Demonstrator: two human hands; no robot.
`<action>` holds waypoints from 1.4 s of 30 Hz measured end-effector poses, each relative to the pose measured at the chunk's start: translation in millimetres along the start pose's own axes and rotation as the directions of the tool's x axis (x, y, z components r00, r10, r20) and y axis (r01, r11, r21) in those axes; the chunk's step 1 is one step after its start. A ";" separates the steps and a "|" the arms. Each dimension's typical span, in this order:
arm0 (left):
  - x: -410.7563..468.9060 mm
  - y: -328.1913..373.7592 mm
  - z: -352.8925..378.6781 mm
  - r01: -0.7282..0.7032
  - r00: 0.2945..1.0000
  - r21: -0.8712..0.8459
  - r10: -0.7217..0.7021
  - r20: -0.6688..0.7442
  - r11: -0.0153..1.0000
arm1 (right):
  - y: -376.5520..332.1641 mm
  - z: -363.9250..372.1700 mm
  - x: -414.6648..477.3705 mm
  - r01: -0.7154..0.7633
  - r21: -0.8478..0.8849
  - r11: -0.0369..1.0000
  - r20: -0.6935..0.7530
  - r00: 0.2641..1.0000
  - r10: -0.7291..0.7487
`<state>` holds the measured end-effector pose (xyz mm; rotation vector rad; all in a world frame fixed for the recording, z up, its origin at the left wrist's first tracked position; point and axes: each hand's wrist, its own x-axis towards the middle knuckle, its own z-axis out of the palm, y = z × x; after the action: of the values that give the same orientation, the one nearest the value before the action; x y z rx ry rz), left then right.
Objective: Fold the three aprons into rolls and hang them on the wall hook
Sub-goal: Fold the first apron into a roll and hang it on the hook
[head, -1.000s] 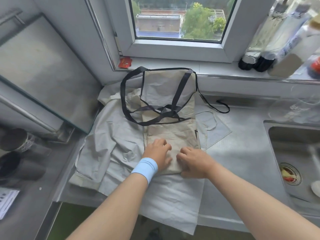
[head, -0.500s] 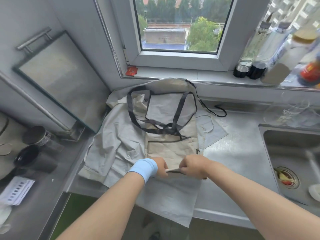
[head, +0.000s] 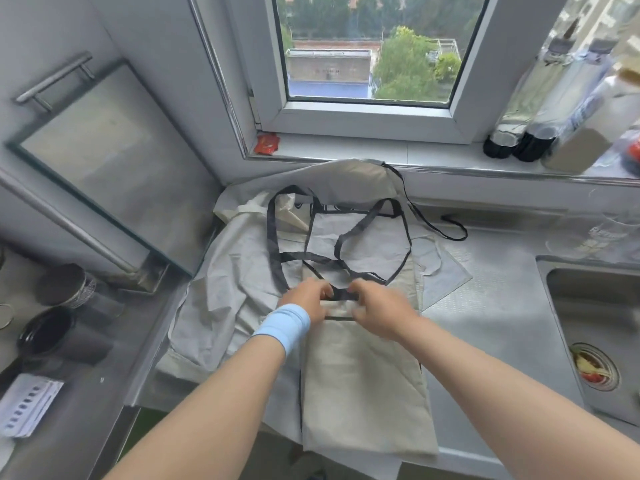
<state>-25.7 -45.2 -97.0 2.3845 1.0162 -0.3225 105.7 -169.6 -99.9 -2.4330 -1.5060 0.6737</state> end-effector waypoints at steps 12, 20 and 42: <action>68.6 -42.7 -47.0 0.030 1.000 0.301 -0.030 -0.004 0.953 | -7.7 8.7 78.9 -0.197 0.038 0.980 -0.167 0.965 0.201; 115.7 -28.3 -91.8 0.009 0.984 0.465 -0.090 0.153 0.885 | 12.5 -13.2 100.3 -0.612 0.062 0.788 -0.093 0.783 0.616; 101.4 -20.2 -19.7 -0.489 0.866 0.274 0.499 0.035 0.828 | 24.0 -9.8 137.2 -0.518 0.705 0.485 0.159 0.782 0.603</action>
<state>29.9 38.2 -129.3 2.8061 0.3437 -0.2335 181.1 -58.5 -138.2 -2.1834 -0.1952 0.9849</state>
